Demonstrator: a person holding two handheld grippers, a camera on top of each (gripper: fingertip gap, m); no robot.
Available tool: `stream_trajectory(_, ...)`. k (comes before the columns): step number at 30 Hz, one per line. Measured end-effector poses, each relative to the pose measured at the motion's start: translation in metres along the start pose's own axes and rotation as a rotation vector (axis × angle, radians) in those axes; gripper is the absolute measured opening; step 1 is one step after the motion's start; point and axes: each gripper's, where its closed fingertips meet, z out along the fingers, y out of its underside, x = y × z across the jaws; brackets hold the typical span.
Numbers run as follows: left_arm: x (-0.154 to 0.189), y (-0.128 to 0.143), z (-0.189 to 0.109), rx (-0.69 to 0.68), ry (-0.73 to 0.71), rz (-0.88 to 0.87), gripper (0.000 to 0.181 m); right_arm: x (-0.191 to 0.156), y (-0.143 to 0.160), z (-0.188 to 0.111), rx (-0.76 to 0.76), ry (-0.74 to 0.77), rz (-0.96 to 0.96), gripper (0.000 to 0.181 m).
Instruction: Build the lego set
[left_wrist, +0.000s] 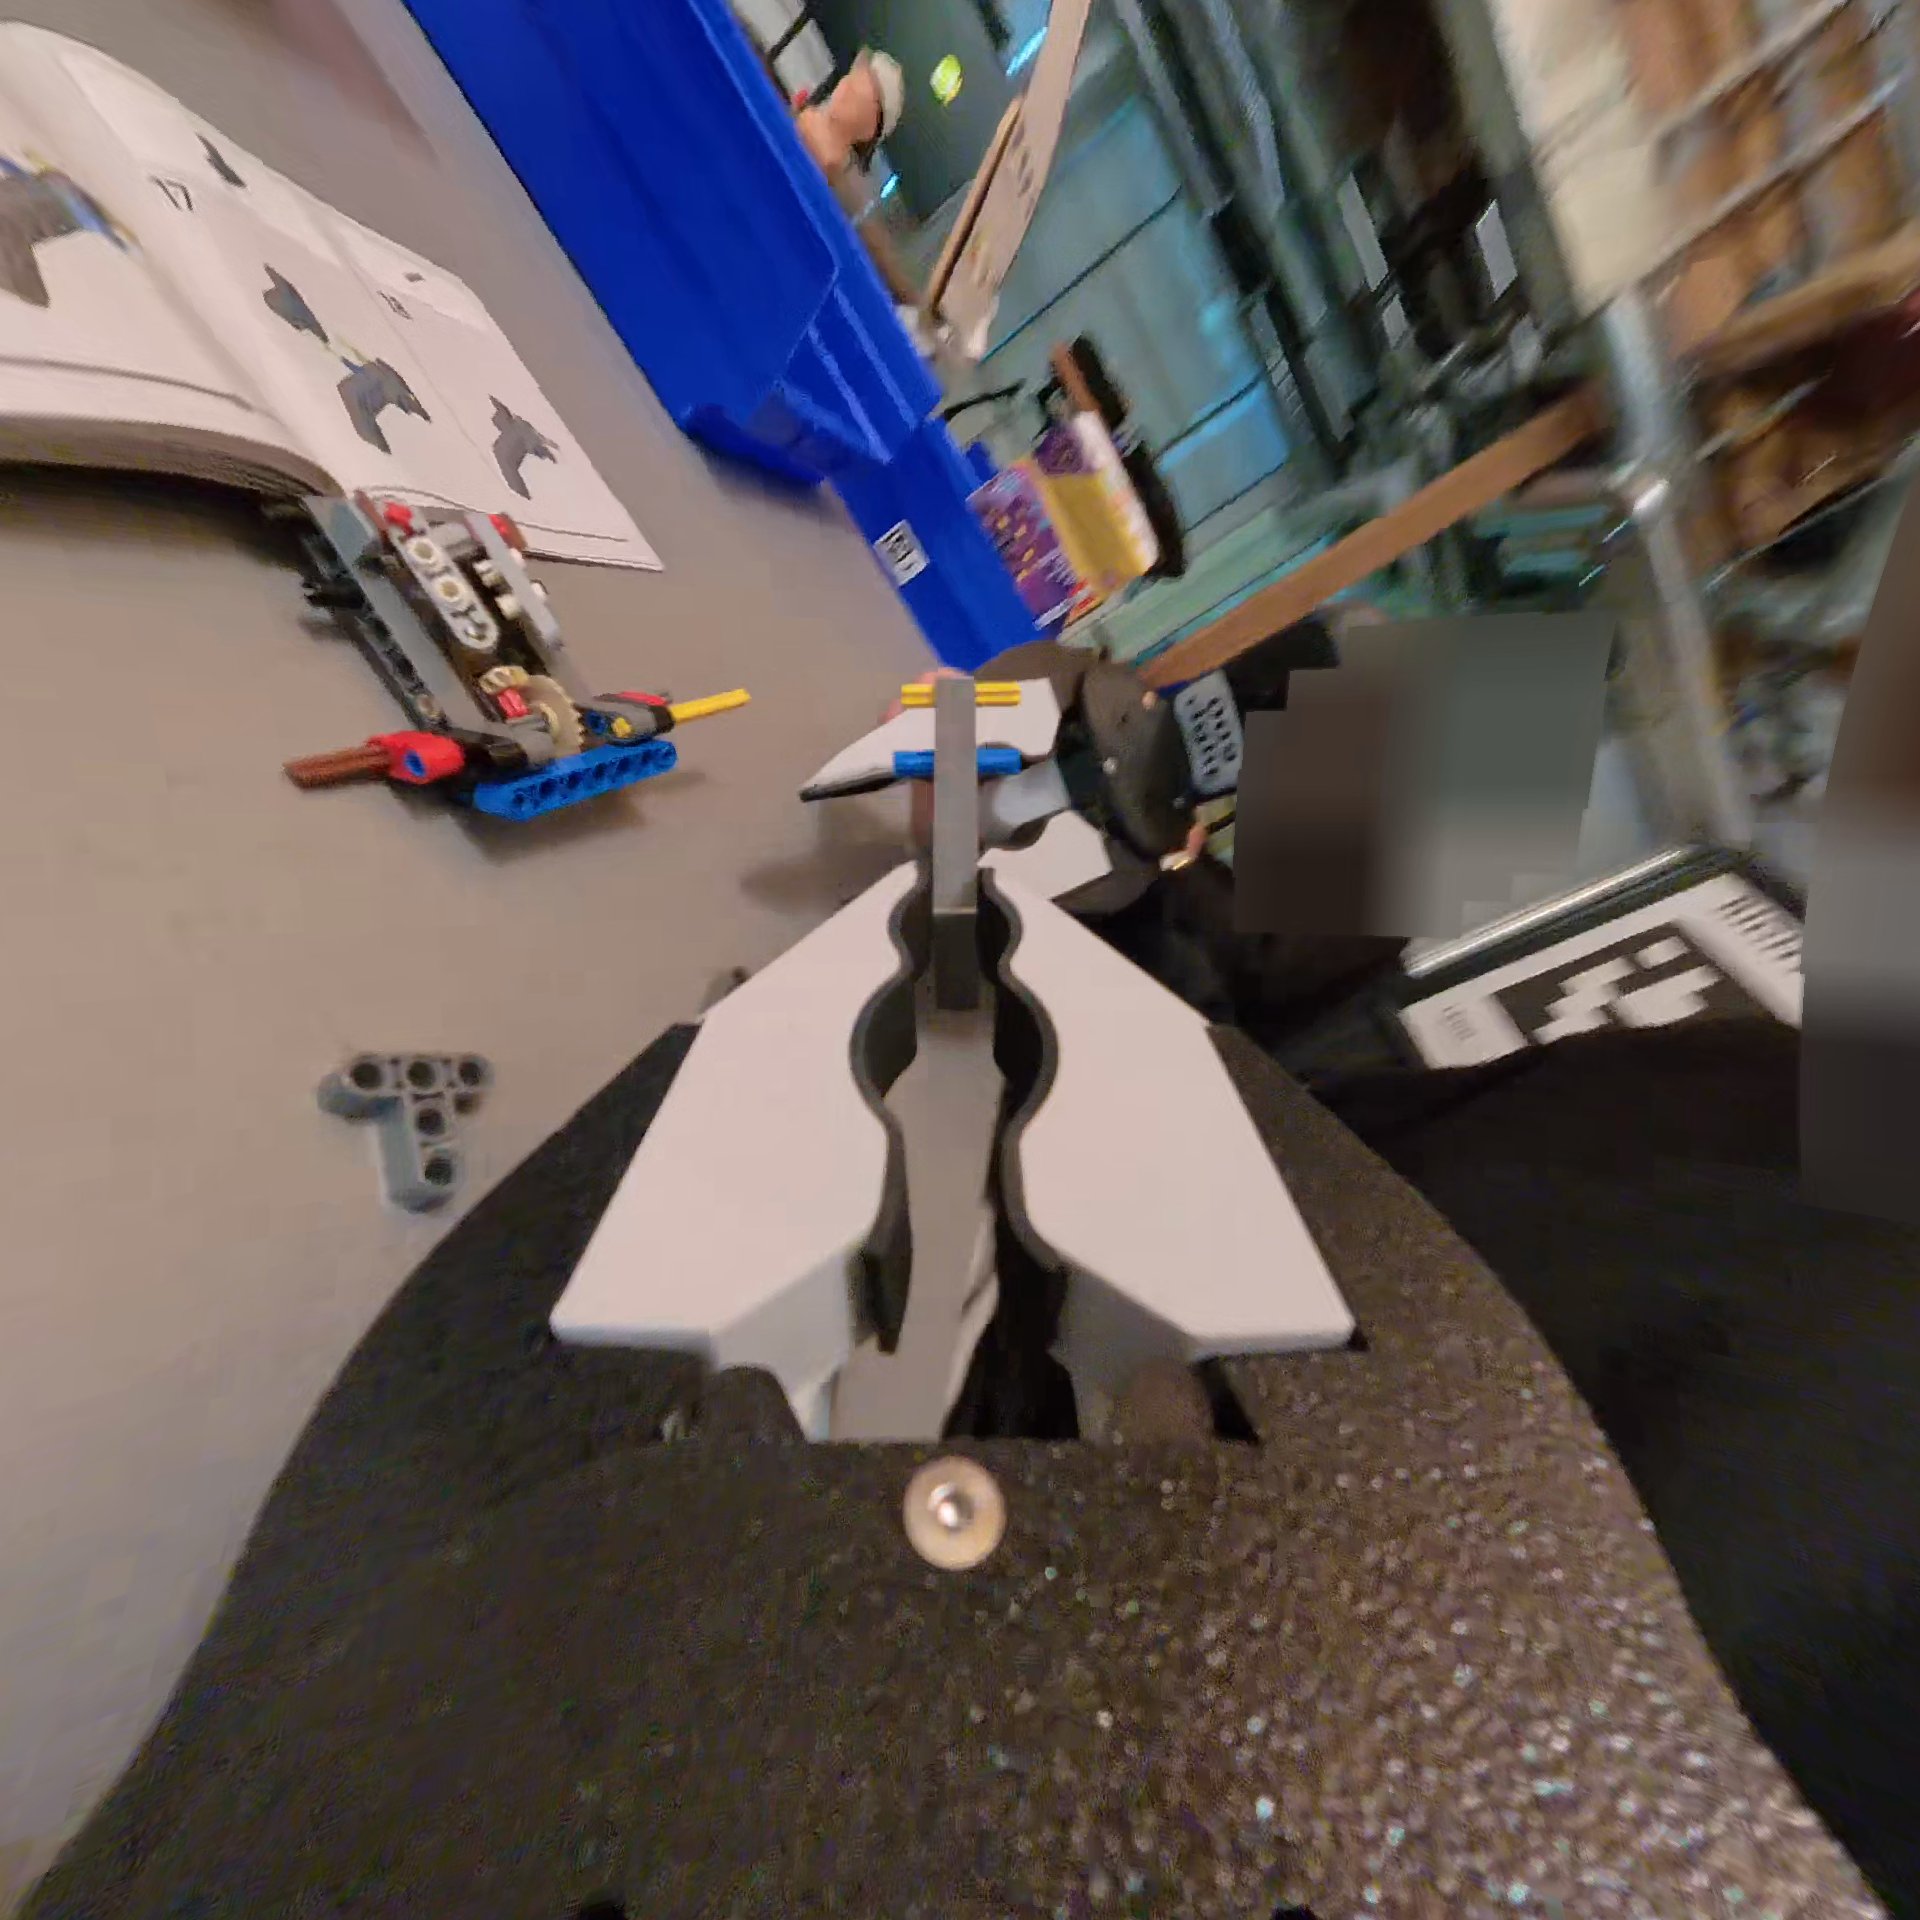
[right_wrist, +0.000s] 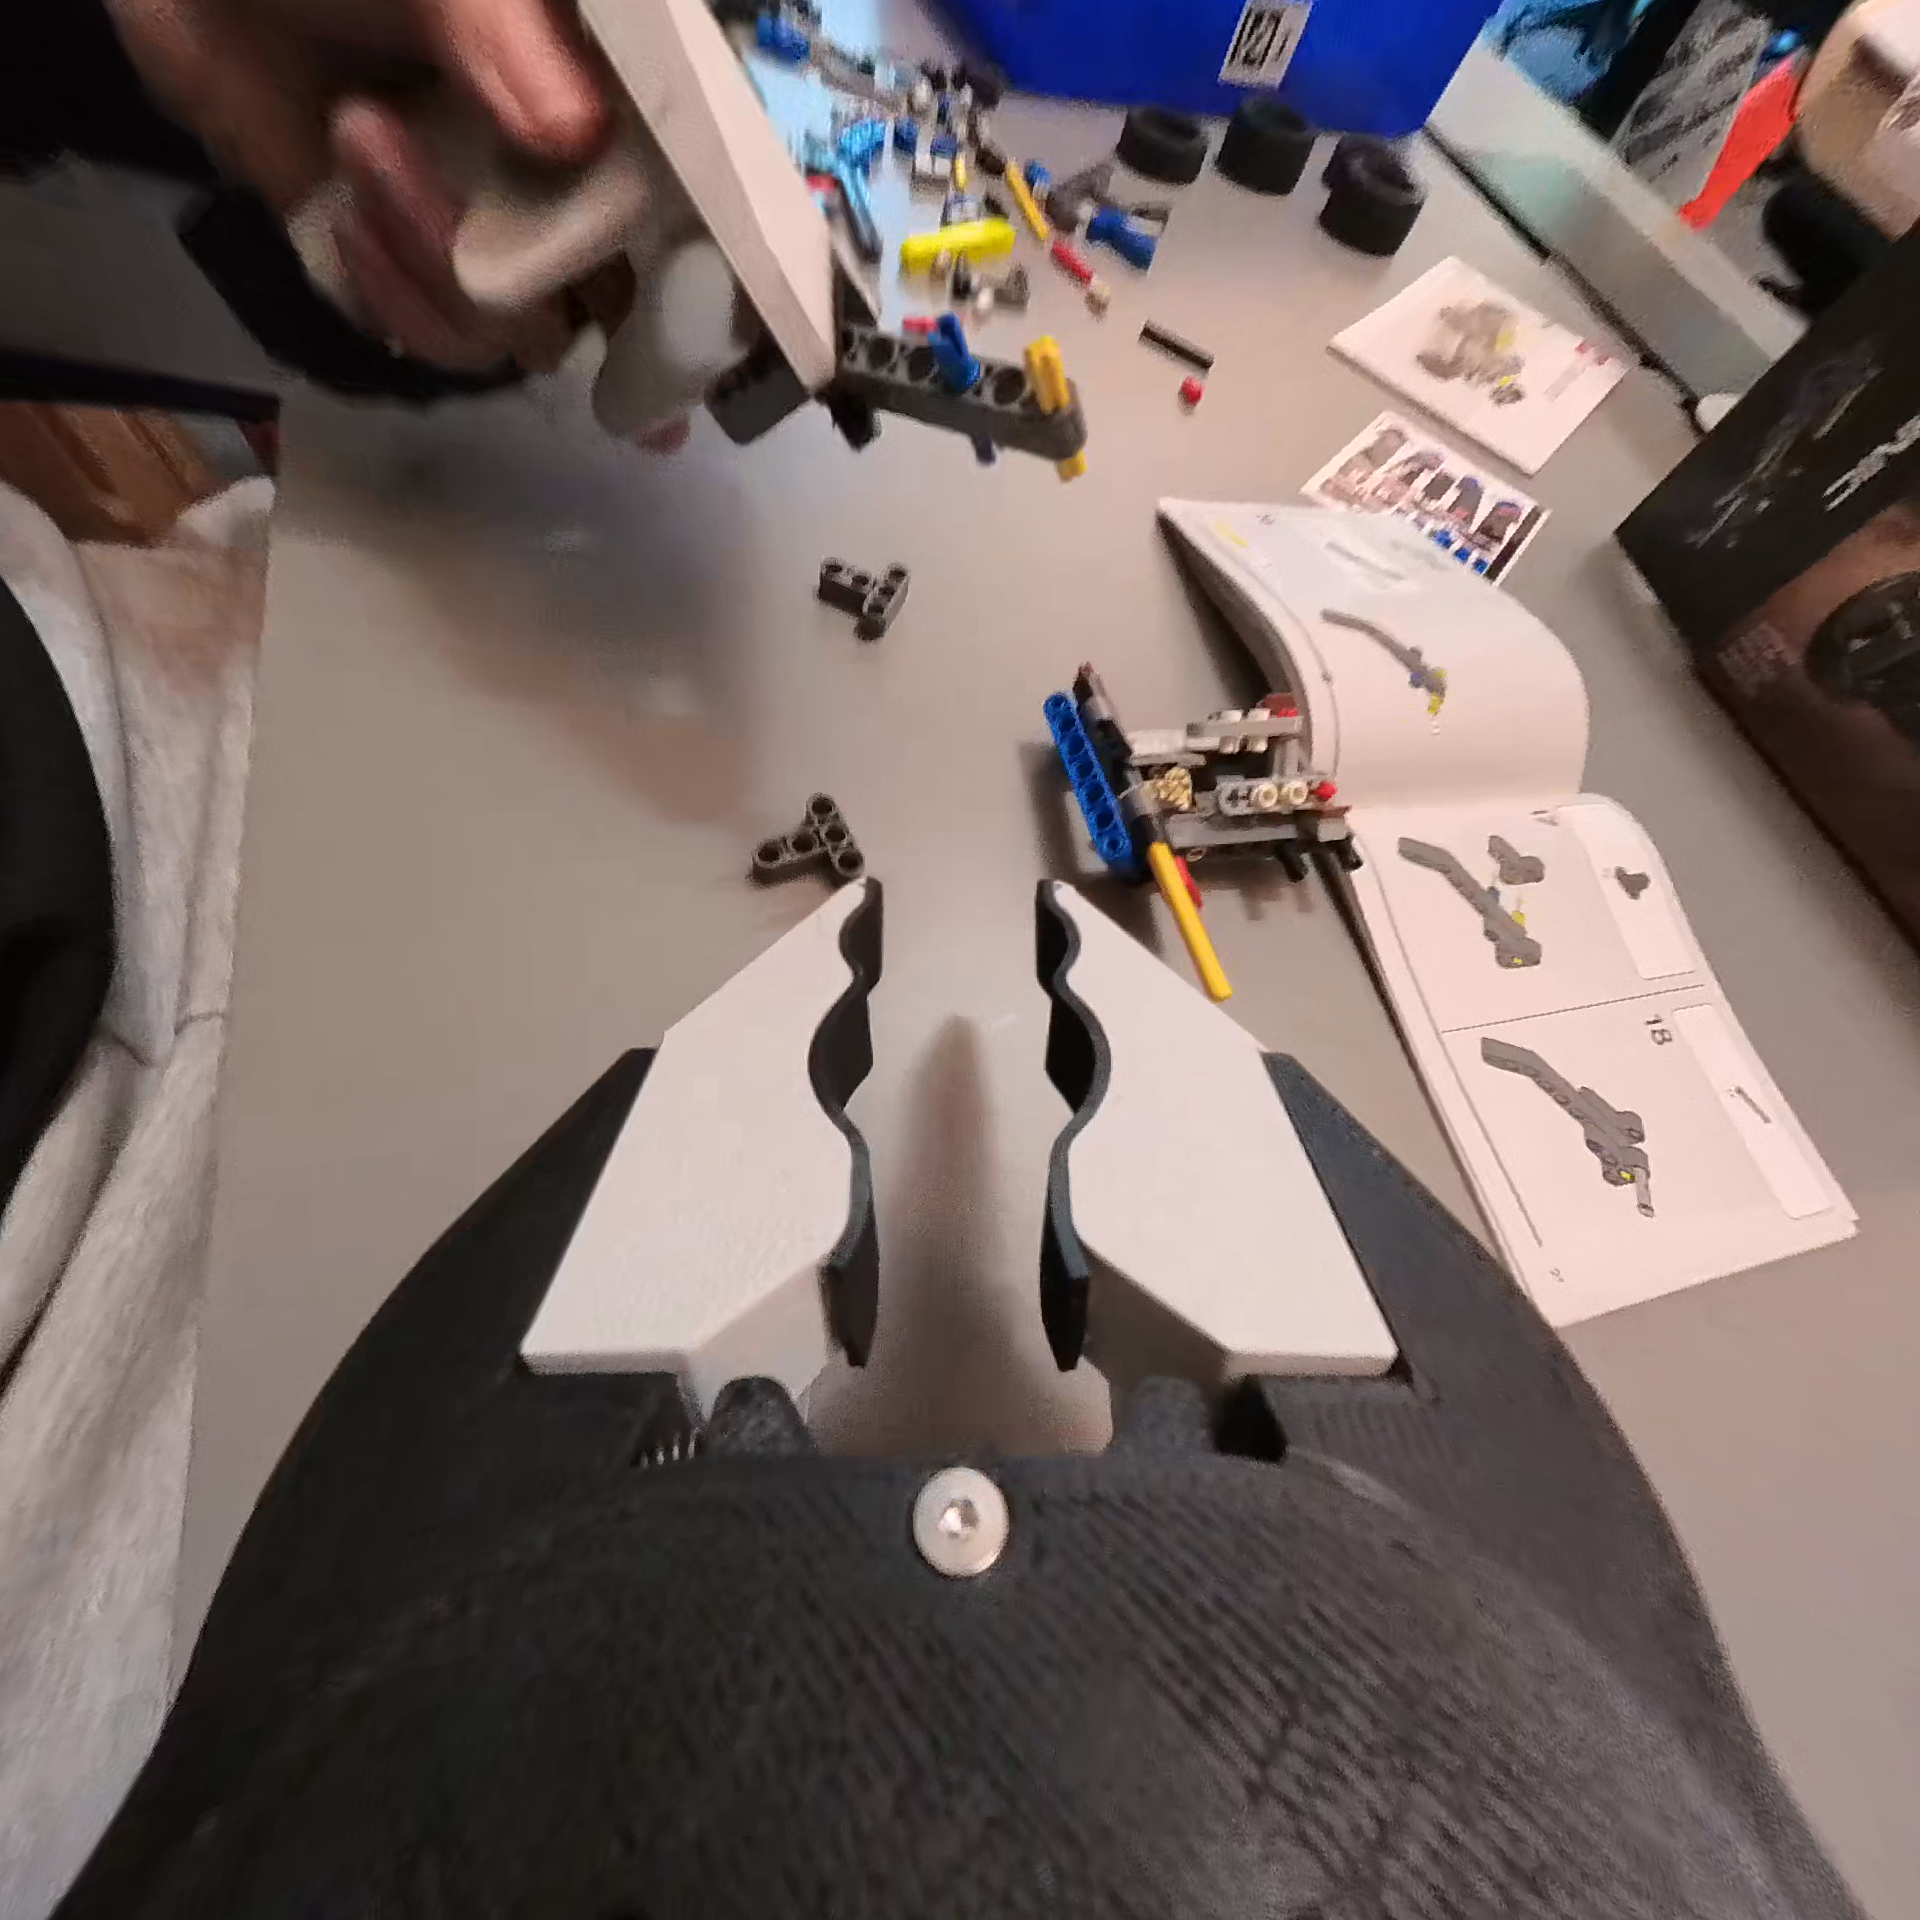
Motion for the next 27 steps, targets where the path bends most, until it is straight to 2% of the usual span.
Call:
stream_trajectory(2, 0.001, -0.005, -0.002, 0.053, 0.05, -0.077, 0.005, 0.001, -0.01, -0.004, 0.068, -0.001, 0.03, 0.027)
stream_trajectory(6, 0.005, -0.004, -0.001, 0.068, 0.104, -0.133, 0.005, -0.006, -0.02, -0.004, 0.129, -0.037, 0.067, 0.026)
stream_trajectory(10, 0.003, -0.001, 0.001, 0.064, 0.106, -0.156, 0.005, -0.009, 0.0, 0.007, -0.004, -0.021, -0.01, 0.03)
stream_trajectory(14, -0.012, 0.004, -0.001, 0.037, -0.015, -0.056, 0.005, -0.014, 0.015, 0.015, -0.108, -0.017, -0.066, 0.033)
stream_trajectory(17, -0.029, 0.006, -0.006, -0.022, -0.231, 0.285, 0.006, -0.015, 0.017, 0.022, -0.142, -0.003, -0.091, 0.035)
stream_trajectory(22, -0.037, -0.002, -0.016, -0.174, -0.53, 1.137, 0.005, -0.018, 0.012, 0.029, -0.143, -0.004, -0.088, 0.036)
stream_trajectory(24, -0.037, 0.002, -0.014, -0.252, -0.575, 1.336, 0.005, -0.019, 0.011, 0.031, -0.142, -0.002, -0.091, 0.035)
stream_trajectory(27, -0.038, 0.008, -0.008, -0.312, -0.576, 1.477, 0.005, -0.019, 0.01, 0.033, -0.144, 0.008, -0.09, 0.035)
